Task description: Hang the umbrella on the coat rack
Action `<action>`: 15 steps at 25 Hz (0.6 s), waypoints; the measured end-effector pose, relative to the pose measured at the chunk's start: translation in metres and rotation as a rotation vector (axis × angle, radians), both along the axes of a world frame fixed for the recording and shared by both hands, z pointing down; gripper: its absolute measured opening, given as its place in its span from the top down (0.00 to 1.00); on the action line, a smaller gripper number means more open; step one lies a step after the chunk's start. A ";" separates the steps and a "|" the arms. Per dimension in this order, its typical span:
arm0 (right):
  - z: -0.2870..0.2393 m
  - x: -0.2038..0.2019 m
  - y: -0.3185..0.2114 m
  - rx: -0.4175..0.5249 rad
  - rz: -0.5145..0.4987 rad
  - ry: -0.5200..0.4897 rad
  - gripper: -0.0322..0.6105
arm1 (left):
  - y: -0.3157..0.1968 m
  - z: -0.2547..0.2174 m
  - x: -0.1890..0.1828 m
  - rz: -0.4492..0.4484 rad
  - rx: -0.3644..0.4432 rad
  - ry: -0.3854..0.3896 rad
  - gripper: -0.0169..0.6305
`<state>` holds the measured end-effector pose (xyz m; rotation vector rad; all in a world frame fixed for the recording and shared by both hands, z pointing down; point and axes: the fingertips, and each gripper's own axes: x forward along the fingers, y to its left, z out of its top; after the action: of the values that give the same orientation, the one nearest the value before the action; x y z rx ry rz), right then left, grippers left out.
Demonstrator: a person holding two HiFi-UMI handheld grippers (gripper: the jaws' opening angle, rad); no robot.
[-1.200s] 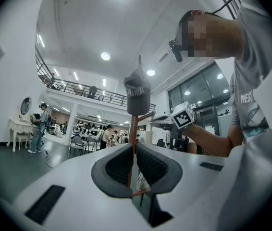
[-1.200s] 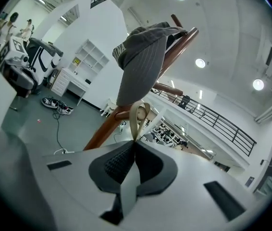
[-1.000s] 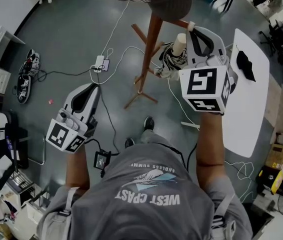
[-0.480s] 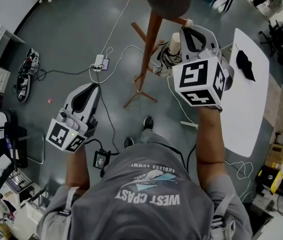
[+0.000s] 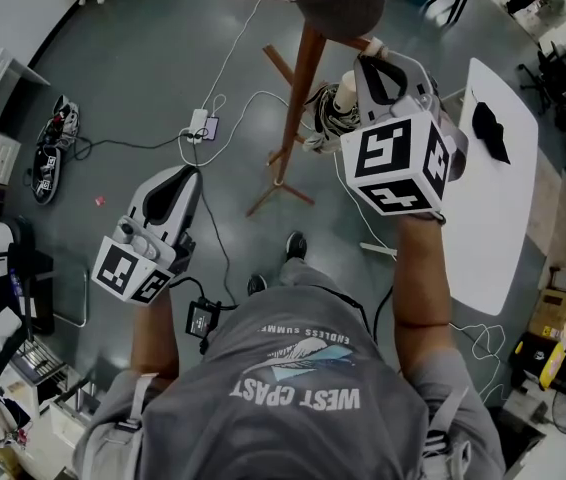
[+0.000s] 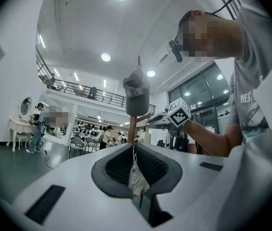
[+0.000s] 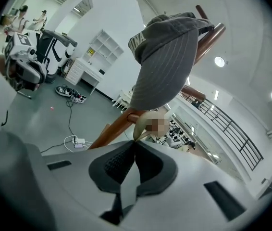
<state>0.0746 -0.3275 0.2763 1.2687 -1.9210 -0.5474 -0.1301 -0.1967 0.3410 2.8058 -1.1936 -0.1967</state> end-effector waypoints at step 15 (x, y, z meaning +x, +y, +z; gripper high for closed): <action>0.023 -0.007 -0.005 -0.139 -0.095 -0.337 0.90 | 0.000 -0.002 -0.003 0.002 0.012 0.001 0.92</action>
<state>0.0681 -0.3320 0.2998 1.2451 -2.2634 -0.2513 -0.1334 -0.1963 0.3386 2.8167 -1.1928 -0.2062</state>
